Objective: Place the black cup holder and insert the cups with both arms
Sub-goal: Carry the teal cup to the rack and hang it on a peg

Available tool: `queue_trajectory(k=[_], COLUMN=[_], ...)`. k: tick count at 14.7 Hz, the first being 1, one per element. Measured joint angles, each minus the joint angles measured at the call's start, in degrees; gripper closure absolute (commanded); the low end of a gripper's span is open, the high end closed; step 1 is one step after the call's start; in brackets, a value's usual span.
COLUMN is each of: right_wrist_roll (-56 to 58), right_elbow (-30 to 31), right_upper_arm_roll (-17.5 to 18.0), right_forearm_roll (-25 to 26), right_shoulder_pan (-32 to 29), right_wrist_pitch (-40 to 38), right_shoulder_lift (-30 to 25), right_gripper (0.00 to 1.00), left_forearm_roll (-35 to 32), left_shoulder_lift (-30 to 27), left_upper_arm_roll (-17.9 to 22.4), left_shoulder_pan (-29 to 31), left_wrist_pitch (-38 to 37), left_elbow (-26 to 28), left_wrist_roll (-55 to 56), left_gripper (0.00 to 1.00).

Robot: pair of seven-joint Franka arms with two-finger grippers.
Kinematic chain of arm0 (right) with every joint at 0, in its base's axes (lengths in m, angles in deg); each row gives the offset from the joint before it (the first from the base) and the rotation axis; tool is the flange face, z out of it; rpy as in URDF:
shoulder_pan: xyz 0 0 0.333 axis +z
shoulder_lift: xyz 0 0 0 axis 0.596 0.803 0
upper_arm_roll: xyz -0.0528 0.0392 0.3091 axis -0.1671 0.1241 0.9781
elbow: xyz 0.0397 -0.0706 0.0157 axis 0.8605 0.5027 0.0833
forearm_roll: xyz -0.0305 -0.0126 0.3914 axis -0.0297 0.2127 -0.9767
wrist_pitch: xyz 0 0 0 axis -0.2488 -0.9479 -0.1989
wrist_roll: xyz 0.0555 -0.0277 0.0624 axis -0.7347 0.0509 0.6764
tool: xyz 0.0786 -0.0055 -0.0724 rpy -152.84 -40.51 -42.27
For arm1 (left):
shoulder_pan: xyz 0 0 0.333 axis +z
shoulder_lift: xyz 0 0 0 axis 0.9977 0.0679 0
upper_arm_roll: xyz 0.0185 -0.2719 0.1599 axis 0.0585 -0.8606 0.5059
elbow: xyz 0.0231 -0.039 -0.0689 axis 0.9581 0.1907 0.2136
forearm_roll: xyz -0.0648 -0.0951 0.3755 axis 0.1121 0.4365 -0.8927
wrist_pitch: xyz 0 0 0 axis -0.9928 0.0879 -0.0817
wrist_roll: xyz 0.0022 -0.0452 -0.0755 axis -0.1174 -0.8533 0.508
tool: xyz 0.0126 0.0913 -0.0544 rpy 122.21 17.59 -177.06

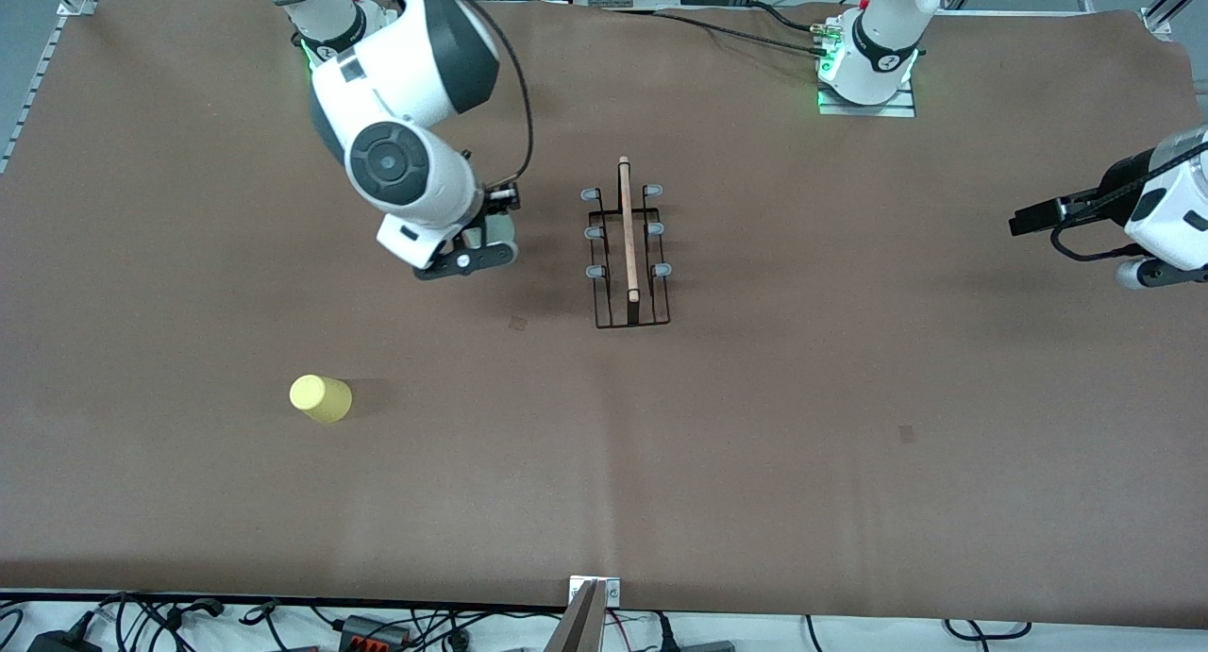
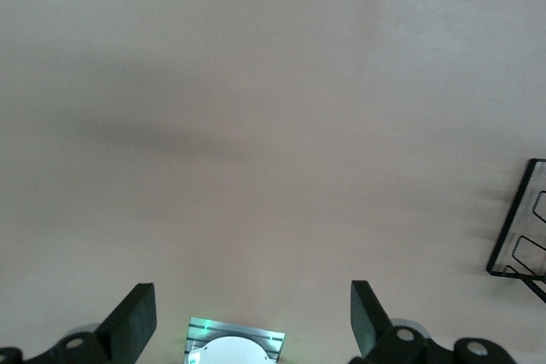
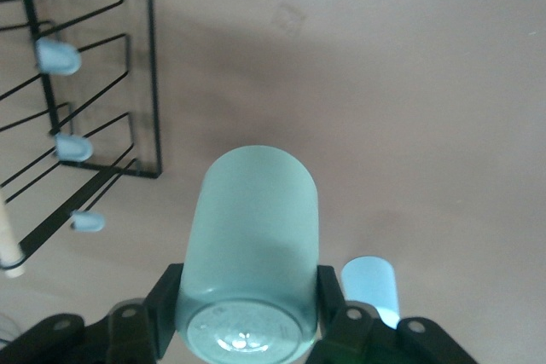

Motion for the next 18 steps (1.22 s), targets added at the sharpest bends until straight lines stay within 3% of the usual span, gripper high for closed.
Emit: queue_trajectory(k=[6,18], right_wrist_roll=[-1.38,-1.38], right_elbow=[0.00,-0.01], right_upper_arm_roll=[0.01,-0.03], right_forearm_roll=[-4.52,-6.72], right_shoulder_pan=[6.75,8.71], right_wrist_pitch=[0.33,5.64], right_shoulder_lift=[0.85,4.02], right_gripper=[0.75,0.75], left_forearm_roll=[1.33,0.73], left_shoulder_lift=[-3.02,-1.36], left_upper_arm_roll=[0.15,0.23], left_shoulder_pan=[-0.60,-1.32], left_wrist_pitch=[-2.06,3.13], left_elbow=[0.93,1.50], left_wrist_roll=[-0.82,-8.03], left_gripper=[0.00,0.00])
